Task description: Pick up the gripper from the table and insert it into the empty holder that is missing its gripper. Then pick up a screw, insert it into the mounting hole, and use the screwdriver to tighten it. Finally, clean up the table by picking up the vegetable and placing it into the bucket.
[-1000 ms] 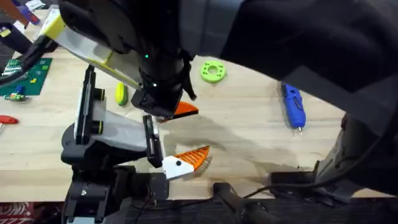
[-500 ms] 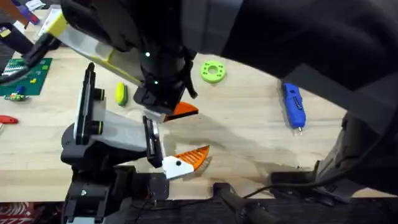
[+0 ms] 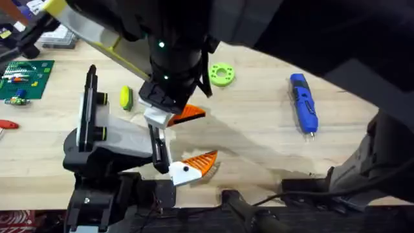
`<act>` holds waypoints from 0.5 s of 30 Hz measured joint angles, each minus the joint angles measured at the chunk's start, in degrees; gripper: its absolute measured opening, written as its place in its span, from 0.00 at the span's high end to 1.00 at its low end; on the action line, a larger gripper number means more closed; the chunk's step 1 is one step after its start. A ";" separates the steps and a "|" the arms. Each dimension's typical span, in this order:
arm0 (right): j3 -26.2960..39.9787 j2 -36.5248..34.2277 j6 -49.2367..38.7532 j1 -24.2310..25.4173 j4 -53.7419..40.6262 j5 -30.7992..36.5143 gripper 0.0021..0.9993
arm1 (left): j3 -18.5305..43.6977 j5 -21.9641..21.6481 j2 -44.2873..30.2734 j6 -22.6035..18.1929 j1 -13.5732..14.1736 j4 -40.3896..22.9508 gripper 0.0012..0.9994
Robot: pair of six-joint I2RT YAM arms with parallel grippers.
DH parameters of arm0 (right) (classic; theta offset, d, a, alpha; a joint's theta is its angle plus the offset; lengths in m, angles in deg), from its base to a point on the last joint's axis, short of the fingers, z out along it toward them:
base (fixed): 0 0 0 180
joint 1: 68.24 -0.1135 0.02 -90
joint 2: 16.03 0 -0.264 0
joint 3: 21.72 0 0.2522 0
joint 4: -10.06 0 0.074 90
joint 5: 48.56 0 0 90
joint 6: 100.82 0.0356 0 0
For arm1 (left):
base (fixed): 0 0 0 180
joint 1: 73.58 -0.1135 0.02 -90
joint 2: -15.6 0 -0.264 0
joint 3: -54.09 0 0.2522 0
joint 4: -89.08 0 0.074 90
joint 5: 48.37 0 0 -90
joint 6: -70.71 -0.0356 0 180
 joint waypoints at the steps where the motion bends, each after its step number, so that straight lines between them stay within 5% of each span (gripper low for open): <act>1: 0.00 0.02 0.20 0.16 0.00 -0.02 0.30 | 0.00 -0.03 -0.01 0.00 0.00 0.00 0.01; 15: 0.02 3.74 2.42 2.77 0.34 -0.18 0.27 | 0.00 -0.15 0.00 0.00 0.00 0.02 0.01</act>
